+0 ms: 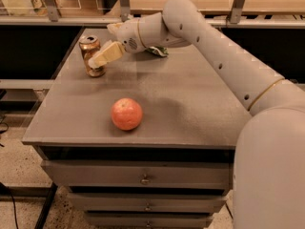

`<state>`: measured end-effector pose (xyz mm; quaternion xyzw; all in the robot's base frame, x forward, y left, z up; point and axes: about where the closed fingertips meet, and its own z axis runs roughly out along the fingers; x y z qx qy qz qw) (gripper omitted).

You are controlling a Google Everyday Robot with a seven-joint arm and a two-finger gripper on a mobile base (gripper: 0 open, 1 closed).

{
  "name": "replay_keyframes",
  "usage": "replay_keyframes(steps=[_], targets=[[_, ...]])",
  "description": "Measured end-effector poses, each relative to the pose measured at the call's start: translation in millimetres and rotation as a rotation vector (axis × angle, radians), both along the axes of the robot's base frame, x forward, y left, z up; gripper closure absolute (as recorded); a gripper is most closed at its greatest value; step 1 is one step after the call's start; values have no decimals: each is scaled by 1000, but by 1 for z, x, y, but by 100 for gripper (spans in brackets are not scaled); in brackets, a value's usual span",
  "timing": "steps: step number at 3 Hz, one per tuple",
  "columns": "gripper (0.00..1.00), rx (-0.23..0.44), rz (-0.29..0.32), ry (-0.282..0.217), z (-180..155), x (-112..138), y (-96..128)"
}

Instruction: Move orange can near apple

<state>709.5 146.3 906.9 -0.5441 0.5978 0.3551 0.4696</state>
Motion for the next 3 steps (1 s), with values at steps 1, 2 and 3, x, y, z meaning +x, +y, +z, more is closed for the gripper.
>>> replay_keyframes(steps=[1,2,3], targets=[[0,1,19,13,-6,-1,14],[18,9,28,24,-10,0,23],[41,19,34,32,-10,0,27]])
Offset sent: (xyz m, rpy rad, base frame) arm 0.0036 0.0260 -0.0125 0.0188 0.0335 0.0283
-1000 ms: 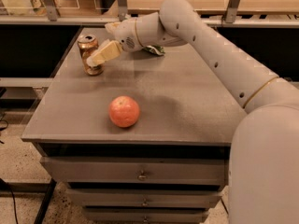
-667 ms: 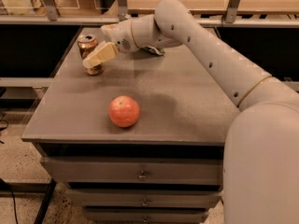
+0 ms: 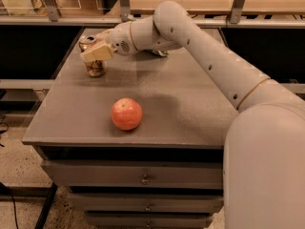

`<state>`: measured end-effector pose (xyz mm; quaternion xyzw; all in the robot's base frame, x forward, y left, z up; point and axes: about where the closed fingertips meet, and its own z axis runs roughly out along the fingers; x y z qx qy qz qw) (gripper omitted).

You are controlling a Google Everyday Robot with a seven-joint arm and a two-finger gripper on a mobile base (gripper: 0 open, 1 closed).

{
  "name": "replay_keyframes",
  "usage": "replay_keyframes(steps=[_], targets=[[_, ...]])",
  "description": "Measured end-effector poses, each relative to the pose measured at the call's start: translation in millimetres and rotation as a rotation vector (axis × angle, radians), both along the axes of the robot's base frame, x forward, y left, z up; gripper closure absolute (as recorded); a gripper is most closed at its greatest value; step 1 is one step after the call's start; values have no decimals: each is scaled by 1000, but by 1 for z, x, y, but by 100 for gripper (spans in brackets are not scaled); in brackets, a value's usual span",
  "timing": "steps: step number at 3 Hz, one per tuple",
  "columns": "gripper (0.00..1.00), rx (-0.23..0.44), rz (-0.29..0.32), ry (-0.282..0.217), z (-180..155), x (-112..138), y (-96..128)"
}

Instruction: Move orange can near apple

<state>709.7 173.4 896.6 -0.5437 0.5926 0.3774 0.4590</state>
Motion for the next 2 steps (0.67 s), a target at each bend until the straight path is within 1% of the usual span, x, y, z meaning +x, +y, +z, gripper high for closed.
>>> replay_keyframes(steps=[1,2], targets=[[64,11,3,9,2,1,0],[88,17,-5,5,9,-1,-11]])
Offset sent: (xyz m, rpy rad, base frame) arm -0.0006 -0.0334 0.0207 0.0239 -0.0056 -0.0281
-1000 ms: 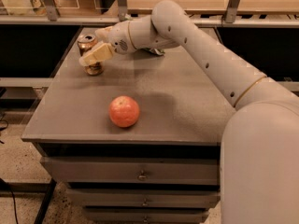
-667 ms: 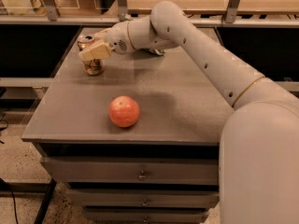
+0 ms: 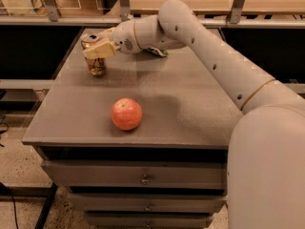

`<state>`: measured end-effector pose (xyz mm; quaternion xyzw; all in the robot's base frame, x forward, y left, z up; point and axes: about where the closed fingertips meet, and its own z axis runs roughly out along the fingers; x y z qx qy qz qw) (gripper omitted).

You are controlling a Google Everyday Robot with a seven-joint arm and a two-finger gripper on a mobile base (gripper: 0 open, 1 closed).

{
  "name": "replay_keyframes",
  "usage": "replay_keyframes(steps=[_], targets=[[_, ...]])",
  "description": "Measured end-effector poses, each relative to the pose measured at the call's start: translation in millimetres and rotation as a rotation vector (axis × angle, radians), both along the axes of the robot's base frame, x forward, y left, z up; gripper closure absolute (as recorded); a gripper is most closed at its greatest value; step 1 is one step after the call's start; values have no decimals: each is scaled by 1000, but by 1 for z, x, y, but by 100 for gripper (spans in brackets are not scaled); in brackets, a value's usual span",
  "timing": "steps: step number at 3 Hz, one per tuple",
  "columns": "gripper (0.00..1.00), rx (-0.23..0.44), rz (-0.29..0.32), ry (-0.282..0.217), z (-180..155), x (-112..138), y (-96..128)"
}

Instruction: Move orange can near apple

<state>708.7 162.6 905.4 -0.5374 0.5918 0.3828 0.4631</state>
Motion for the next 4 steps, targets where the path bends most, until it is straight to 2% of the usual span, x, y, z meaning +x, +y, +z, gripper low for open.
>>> replay_keyframes(steps=[1,2,3,4], targets=[[100,-6,-35,-5,10,-10,-24],[100,-29,-92,-5,15,-29,-56],[100,-30,-143,17,9,-51,-84],[100,-6,-164,44,1,-72,-106]])
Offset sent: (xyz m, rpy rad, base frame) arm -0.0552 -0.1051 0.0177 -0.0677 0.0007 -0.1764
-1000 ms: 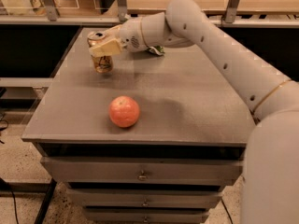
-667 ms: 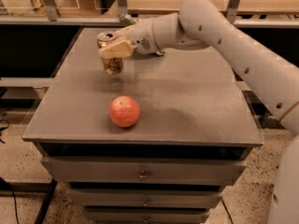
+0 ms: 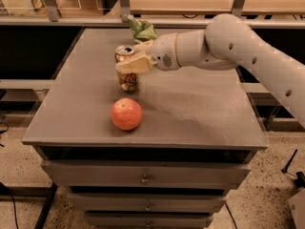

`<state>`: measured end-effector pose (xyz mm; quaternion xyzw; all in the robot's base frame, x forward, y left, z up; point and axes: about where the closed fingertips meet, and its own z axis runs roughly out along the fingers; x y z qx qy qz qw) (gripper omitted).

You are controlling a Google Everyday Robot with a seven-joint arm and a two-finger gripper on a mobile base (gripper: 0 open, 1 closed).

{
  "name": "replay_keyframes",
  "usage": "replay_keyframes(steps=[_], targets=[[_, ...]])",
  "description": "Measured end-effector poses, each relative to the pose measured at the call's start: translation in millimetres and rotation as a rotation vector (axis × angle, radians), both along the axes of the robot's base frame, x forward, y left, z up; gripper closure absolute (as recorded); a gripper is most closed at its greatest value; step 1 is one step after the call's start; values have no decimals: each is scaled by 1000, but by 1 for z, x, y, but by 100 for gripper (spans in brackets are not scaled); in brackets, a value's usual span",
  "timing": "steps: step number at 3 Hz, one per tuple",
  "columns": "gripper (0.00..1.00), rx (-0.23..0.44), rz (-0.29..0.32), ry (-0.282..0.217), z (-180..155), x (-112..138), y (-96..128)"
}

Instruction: Move orange can near apple

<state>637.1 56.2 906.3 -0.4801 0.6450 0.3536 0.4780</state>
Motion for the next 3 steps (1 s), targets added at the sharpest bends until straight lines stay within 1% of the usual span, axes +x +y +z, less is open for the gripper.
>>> replay_keyframes(steps=[1,2,3], targets=[[84,18,-12,14,-5,-17,-15],[61,28,-8,-1,1,-36,-27],[38,34,5,-16,20,-81,-39]])
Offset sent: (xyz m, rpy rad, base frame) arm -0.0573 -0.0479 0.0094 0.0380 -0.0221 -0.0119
